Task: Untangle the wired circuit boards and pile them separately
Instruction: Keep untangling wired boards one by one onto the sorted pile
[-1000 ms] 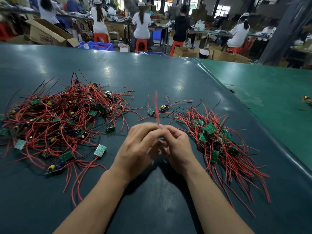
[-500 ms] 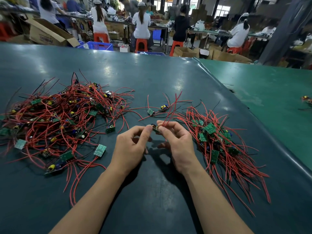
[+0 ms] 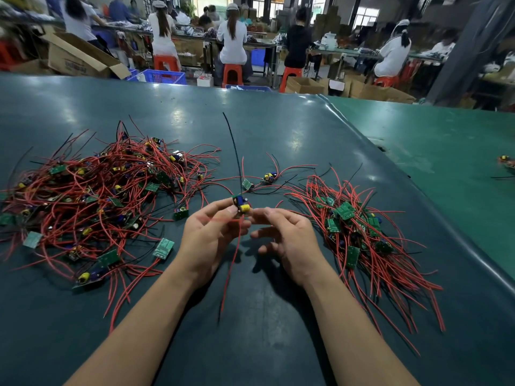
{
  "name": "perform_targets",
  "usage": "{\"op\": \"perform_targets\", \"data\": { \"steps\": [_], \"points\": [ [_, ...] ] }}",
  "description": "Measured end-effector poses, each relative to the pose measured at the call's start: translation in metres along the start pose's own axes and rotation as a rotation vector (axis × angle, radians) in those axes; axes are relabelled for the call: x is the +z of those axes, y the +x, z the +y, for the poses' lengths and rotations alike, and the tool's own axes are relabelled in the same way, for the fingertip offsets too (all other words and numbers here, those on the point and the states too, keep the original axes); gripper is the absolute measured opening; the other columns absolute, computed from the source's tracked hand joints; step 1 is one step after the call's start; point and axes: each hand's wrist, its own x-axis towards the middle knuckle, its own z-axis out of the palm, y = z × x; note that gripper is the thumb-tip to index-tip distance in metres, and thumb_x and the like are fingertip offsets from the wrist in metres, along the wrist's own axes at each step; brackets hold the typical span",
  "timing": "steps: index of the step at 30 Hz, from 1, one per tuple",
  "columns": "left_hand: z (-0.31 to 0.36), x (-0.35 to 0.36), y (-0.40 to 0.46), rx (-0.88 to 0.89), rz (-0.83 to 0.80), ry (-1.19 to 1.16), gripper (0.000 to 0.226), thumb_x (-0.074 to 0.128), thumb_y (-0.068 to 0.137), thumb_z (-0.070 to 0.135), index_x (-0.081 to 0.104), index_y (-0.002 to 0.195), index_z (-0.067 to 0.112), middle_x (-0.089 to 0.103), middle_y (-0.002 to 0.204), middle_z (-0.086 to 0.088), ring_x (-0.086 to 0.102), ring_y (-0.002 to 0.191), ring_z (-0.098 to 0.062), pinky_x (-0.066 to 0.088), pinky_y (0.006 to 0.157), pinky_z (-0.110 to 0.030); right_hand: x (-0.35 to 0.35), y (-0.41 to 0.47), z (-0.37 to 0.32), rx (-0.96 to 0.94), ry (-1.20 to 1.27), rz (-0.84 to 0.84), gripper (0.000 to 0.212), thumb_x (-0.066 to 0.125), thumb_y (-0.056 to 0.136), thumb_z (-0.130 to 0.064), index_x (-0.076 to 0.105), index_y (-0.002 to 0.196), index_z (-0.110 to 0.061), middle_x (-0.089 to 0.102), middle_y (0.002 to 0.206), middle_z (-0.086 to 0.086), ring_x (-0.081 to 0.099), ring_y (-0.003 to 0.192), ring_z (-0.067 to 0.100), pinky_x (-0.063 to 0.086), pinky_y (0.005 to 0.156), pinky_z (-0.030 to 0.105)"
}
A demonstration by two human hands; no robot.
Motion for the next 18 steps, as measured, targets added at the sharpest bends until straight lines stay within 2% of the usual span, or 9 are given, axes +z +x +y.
{"op": "perform_targets", "data": {
  "steps": [3, 7, 10, 12, 14, 16, 18],
  "points": [
    [-0.0016, 0.001, -0.0018, -0.1, -0.069, 0.002, 0.023, 0.062, 0.076, 0.011, 0.07, 0.094, 0.002, 0.074, 0.084, -0.015, 0.068, 0.061, -0.018, 0.057, 0.061, -0.025, 0.0034, -0.0019, 0.0007, -0.004, -0.025, -0.071, 0.029, 0.059, 0.094, -0.035, 0.078, 0.086, -0.015, 0.071, 0.073, 0.007, 0.063, 0.054, 0.015, 0.048, 0.044, 0.023],
    [-0.0039, 0.0014, -0.0036, -0.215, -0.143, 0.1, 0.028, 0.059, 0.079, 0.011, 0.064, 0.101, -0.004, 0.072, 0.081, -0.013, 0.066, 0.06, -0.017, 0.056, 0.06, -0.022, 0.0016, -0.0012, -0.0012, -0.07, 0.036, -0.013, 0.021, 0.065, 0.087, -0.027, 0.077, 0.095, -0.011, 0.073, 0.09, 0.011, 0.066, 0.073, 0.021, 0.057, 0.057, 0.029],
    [-0.0028, 0.0019, -0.0036, -0.236, -0.119, 0.175, 0.021, 0.053, 0.091, 0.013, 0.067, 0.093, -0.002, 0.069, 0.074, -0.013, 0.064, 0.056, -0.016, 0.054, 0.053, -0.023, 0.0005, -0.0015, -0.0016, -0.073, 0.004, 0.012, 0.024, 0.074, 0.075, -0.03, 0.079, 0.088, -0.009, 0.071, 0.081, 0.01, 0.063, 0.07, 0.025, 0.058, 0.058, 0.033],
    [-0.002, 0.0028, -0.0047, -0.27, -0.11, 0.182, 0.03, 0.052, 0.095, 0.025, 0.068, 0.088, 0.0, 0.067, 0.071, -0.013, 0.061, 0.053, -0.016, 0.051, 0.047, -0.023, 0.0005, -0.0018, -0.0014, -0.056, -0.004, 0.011, 0.028, 0.079, 0.07, -0.03, 0.078, 0.086, -0.007, 0.07, 0.079, 0.011, 0.062, 0.067, 0.027, 0.057, 0.059, 0.035],
    [-0.0021, 0.0026, -0.0057, -0.273, -0.133, 0.19, 0.036, 0.059, 0.088, 0.036, 0.069, 0.088, 0.001, 0.064, 0.068, -0.011, 0.057, 0.05, -0.014, 0.047, 0.044, -0.021, -0.0004, -0.0018, -0.0011, -0.059, -0.001, 0.008, 0.026, 0.08, 0.068, -0.03, 0.078, 0.082, -0.007, 0.071, 0.077, 0.009, 0.063, 0.062, 0.022, 0.056, 0.058, 0.031],
    [-0.002, 0.0029, -0.0073, -0.25, -0.163, 0.22, 0.038, 0.064, 0.08, 0.035, 0.069, 0.092, -0.001, 0.063, 0.067, -0.008, 0.055, 0.049, -0.011, 0.046, 0.044, -0.02, -0.0013, -0.0013, -0.0013, -0.102, -0.062, 0.04, 0.024, 0.079, 0.067, -0.033, 0.079, 0.077, -0.011, 0.07, 0.071, 0.004, 0.062, 0.061, 0.014, 0.05, 0.056, 0.023],
    [-0.0017, 0.0039, -0.0079, -0.234, -0.185, 0.254, 0.03, 0.065, 0.078, 0.033, 0.072, 0.087, 0.005, 0.063, 0.066, -0.006, 0.054, 0.05, -0.009, 0.045, 0.048, -0.015, -0.0021, 0.0, -0.0014, -0.136, -0.093, 0.082, 0.026, 0.077, 0.067, -0.038, 0.08, 0.076, -0.014, 0.071, 0.069, 0.002, 0.062, 0.064, 0.011, 0.047, 0.06, 0.021]
  ]
}}
